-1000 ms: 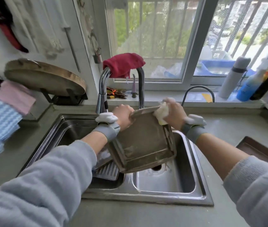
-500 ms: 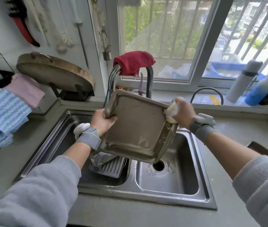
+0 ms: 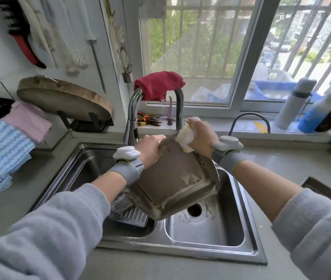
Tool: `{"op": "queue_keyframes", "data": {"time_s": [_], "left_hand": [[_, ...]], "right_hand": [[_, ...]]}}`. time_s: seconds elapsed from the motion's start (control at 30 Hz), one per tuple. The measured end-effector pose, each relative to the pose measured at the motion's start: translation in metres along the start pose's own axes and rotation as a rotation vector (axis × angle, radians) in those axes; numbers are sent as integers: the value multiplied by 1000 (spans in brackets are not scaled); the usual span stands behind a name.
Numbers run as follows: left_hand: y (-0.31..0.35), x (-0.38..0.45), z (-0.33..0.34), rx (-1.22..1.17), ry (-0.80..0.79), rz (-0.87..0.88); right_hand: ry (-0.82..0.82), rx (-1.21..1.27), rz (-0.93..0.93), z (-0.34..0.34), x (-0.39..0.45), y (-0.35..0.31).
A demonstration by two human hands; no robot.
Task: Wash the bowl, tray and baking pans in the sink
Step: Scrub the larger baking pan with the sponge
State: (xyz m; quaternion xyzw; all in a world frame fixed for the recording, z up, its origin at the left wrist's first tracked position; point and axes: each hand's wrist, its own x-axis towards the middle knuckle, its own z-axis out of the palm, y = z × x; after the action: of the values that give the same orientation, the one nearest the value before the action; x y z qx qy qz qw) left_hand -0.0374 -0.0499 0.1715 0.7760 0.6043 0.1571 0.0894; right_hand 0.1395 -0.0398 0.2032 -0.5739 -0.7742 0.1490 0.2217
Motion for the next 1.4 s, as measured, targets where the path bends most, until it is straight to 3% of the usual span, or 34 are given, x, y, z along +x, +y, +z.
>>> {"op": "queue_keyframes", "data": {"time_s": [0.1,0.27,0.37,0.47,0.57,0.63,0.7,0.77,0.87,1.03,1.13,1.17,1.3,1.4], "left_hand": [[-10,-5,2,-162,80,-34],[-32,-4,20,-453,105,-229],[-24,10,30,-480,69,-287],[-12,27,38,-614,-36,-496],[7,40,54,-1188,-68,-723],[40,37,58,-1575,-192,-671],[69,35,61,-1745,-183,-668],[81,36,65,-1721,-91,-696],[68,39,81,-1475,-50,-781],[28,3,116,-1388,62,-930],[3,-18,133,-1336,132,-917],[-8,-28,136,-1269,147,-892],[-36,-57,141,-1146,159,-890],[-63,-77,149,-1205,138,-960]], "right_hand": [[21,-22,124,6,-7,18],[-125,-217,210,-1,-24,53],[-100,-245,172,-17,-25,63],[-60,-337,131,-37,-26,58],[-33,-415,105,-47,-33,55],[-17,-339,90,-41,-41,55],[-18,-290,91,-26,-52,52],[-12,-335,66,-6,-64,50],[-46,-400,-4,24,-82,51],[-260,-158,-55,63,-96,53],[-416,-6,37,80,-93,58],[-421,78,74,87,-90,61],[-158,373,301,93,-83,70],[-178,532,350,112,-74,61]]}}
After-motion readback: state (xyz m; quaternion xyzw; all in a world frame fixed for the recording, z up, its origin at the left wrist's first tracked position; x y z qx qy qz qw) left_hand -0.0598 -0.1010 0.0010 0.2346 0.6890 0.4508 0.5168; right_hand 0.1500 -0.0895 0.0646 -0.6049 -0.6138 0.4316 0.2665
